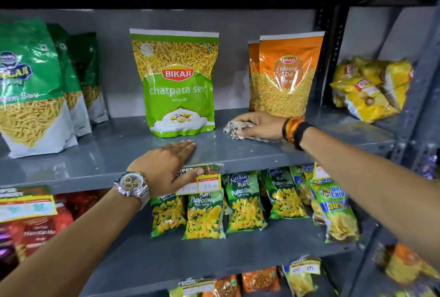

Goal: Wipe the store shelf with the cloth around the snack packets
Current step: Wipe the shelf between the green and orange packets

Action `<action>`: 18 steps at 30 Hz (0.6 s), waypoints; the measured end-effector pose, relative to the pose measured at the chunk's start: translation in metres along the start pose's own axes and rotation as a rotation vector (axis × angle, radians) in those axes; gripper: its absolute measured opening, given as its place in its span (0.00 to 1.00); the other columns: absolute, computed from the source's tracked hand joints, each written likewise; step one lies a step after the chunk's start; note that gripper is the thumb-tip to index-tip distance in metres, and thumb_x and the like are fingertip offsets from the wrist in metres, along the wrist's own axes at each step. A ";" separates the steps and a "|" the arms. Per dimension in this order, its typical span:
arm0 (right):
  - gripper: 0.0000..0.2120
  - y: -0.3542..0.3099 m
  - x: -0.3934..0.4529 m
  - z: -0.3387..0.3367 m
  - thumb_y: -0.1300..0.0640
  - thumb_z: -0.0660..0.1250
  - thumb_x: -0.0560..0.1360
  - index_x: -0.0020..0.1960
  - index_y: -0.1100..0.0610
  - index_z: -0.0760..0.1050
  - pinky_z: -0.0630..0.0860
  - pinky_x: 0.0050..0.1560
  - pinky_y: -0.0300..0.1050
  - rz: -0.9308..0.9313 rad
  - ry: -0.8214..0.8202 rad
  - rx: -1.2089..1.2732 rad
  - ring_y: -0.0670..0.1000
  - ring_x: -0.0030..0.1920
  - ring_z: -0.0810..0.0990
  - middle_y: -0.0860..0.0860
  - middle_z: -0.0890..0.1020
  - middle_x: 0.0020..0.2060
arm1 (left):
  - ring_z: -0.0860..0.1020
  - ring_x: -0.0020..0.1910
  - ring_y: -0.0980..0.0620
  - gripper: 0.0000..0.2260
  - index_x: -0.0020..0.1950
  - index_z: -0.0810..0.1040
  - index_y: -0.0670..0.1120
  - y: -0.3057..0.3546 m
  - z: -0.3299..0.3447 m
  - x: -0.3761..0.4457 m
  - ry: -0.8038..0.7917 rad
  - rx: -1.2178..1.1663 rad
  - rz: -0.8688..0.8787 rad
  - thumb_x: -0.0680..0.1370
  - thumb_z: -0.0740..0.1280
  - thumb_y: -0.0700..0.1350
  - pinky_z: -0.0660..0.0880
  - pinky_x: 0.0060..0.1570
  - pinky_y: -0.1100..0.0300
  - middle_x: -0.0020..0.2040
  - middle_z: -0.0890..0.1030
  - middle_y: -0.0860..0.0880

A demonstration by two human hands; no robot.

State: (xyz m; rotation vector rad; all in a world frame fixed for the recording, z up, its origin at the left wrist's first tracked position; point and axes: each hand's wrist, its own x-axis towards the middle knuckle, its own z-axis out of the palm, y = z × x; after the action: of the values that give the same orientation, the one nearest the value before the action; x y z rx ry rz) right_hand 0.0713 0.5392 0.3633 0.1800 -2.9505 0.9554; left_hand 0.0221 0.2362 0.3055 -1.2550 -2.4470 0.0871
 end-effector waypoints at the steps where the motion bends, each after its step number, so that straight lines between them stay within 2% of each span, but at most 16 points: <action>1: 0.14 -0.006 -0.021 0.003 0.51 0.67 0.76 0.62 0.41 0.75 0.72 0.65 0.45 -0.023 -0.051 0.029 0.47 0.59 0.79 0.46 0.82 0.59 | 0.67 0.75 0.48 0.39 0.80 0.60 0.46 0.000 0.000 0.000 0.002 0.001 0.001 0.78 0.45 0.71 0.71 0.68 0.50 0.79 0.65 0.47; 4: 0.16 -0.020 -0.062 -0.002 0.56 0.66 0.77 0.64 0.46 0.74 0.76 0.54 0.33 -0.077 -0.175 0.121 0.39 0.51 0.81 0.42 0.84 0.53 | 0.68 0.74 0.47 0.39 0.79 0.61 0.45 0.002 0.000 0.000 0.013 -0.007 -0.001 0.79 0.45 0.71 0.73 0.66 0.48 0.78 0.67 0.46; 5: 0.17 -0.022 -0.061 -0.008 0.56 0.65 0.77 0.65 0.47 0.74 0.77 0.52 0.34 -0.069 -0.155 0.125 0.38 0.49 0.82 0.42 0.84 0.51 | 0.68 0.74 0.47 0.38 0.79 0.61 0.46 0.002 0.000 0.000 0.015 -0.003 -0.004 0.79 0.46 0.71 0.74 0.66 0.47 0.78 0.67 0.46; 6: 0.17 -0.025 -0.055 -0.015 0.55 0.65 0.77 0.66 0.47 0.73 0.78 0.54 0.38 -0.059 -0.098 0.114 0.40 0.49 0.82 0.43 0.84 0.52 | 0.68 0.74 0.47 0.38 0.79 0.61 0.46 0.002 -0.001 0.000 0.015 0.002 -0.004 0.79 0.46 0.71 0.74 0.66 0.48 0.78 0.66 0.47; 8: 0.18 -0.023 -0.029 -0.022 0.52 0.66 0.77 0.66 0.47 0.74 0.74 0.64 0.49 -0.055 0.021 0.068 0.43 0.53 0.80 0.45 0.82 0.56 | 0.68 0.74 0.47 0.39 0.80 0.60 0.46 0.003 -0.002 0.000 0.008 0.004 -0.007 0.78 0.44 0.71 0.74 0.66 0.48 0.78 0.66 0.47; 10: 0.17 -0.023 -0.006 -0.013 0.52 0.66 0.77 0.66 0.48 0.73 0.72 0.64 0.50 -0.013 0.064 -0.011 0.36 0.46 0.79 0.44 0.80 0.57 | 0.68 0.74 0.47 0.40 0.80 0.60 0.46 0.003 -0.002 -0.001 0.005 0.002 -0.009 0.78 0.44 0.72 0.73 0.66 0.47 0.78 0.66 0.46; 11: 0.17 -0.023 0.002 -0.003 0.53 0.66 0.78 0.67 0.50 0.73 0.73 0.62 0.48 0.003 0.062 -0.027 0.35 0.43 0.79 0.45 0.80 0.57 | 0.68 0.74 0.47 0.40 0.80 0.60 0.46 0.003 -0.002 -0.001 0.002 0.002 -0.007 0.78 0.43 0.72 0.73 0.67 0.47 0.78 0.66 0.46; 14: 0.16 -0.031 0.002 0.027 0.56 0.67 0.77 0.65 0.54 0.75 0.73 0.55 0.34 -0.046 0.045 -0.003 0.40 0.48 0.78 0.50 0.82 0.57 | 0.68 0.74 0.47 0.41 0.80 0.60 0.45 0.003 -0.002 -0.001 -0.008 0.009 0.001 0.78 0.43 0.72 0.73 0.66 0.47 0.78 0.65 0.46; 16: 0.16 -0.041 -0.019 0.037 0.57 0.67 0.77 0.65 0.55 0.75 0.71 0.48 0.26 -0.098 -0.018 0.012 0.34 0.45 0.78 0.46 0.82 0.53 | 0.69 0.74 0.46 0.41 0.80 0.60 0.45 0.003 -0.003 -0.002 -0.020 0.007 0.007 0.77 0.42 0.72 0.74 0.65 0.46 0.78 0.65 0.46; 18: 0.15 -0.047 -0.046 0.033 0.56 0.66 0.78 0.65 0.52 0.75 0.71 0.48 0.25 -0.102 -0.083 0.019 0.32 0.46 0.78 0.41 0.82 0.52 | 0.70 0.73 0.45 0.43 0.79 0.60 0.45 0.001 -0.003 -0.002 -0.022 0.001 0.010 0.76 0.41 0.73 0.75 0.65 0.46 0.78 0.66 0.46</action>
State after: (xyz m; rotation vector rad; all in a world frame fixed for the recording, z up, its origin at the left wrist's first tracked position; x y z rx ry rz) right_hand 0.1227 0.4867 0.3603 0.3762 -2.9731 0.9858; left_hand 0.0251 0.2352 0.3074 -1.2723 -2.4596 0.1057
